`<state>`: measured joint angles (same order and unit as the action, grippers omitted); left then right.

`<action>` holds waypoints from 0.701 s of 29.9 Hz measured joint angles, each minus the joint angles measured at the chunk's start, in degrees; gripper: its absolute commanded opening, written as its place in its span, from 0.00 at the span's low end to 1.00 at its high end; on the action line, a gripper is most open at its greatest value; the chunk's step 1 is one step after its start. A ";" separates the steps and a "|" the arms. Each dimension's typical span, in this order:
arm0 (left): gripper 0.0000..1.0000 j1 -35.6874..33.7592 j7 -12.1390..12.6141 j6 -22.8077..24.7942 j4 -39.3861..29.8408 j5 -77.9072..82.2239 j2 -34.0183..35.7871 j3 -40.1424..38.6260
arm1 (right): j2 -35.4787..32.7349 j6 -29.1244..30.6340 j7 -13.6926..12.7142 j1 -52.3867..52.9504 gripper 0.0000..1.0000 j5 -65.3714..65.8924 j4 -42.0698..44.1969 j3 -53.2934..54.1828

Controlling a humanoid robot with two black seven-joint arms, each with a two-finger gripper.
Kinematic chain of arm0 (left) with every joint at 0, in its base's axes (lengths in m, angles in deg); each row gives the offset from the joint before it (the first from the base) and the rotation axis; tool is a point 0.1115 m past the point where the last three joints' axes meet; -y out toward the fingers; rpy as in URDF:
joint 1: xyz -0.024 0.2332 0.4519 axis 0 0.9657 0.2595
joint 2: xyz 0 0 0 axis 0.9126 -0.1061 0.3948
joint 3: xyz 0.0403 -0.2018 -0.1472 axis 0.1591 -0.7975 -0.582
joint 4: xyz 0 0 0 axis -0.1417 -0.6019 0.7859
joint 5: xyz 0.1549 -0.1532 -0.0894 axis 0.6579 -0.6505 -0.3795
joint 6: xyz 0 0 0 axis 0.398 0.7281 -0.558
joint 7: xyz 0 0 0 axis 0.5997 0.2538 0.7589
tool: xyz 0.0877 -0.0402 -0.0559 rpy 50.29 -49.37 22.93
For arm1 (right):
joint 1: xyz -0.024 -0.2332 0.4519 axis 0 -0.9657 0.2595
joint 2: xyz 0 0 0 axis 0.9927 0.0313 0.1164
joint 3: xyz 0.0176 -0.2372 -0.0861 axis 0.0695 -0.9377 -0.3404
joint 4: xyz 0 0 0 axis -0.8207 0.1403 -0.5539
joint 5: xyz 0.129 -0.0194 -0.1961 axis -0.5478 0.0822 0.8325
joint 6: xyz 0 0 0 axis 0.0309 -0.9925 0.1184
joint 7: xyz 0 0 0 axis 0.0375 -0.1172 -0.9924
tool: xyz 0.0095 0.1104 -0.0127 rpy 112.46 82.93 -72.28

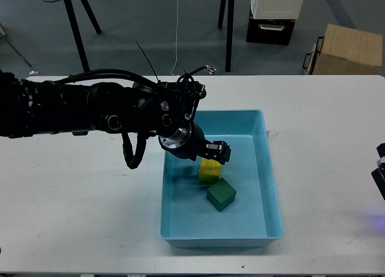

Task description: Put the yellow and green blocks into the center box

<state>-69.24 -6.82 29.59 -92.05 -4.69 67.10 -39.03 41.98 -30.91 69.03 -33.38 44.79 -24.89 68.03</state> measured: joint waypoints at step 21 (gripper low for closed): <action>0.99 -4.76 -19.70 1.52 0.16 -13.32 5.42 -25.61 | -0.67 0.00 0.01 0.51 0.99 0.08 0.10 -0.22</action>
<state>-73.99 -26.52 31.10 -91.89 -18.01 72.52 -64.64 41.31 -30.91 69.04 -32.87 44.87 -24.80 67.81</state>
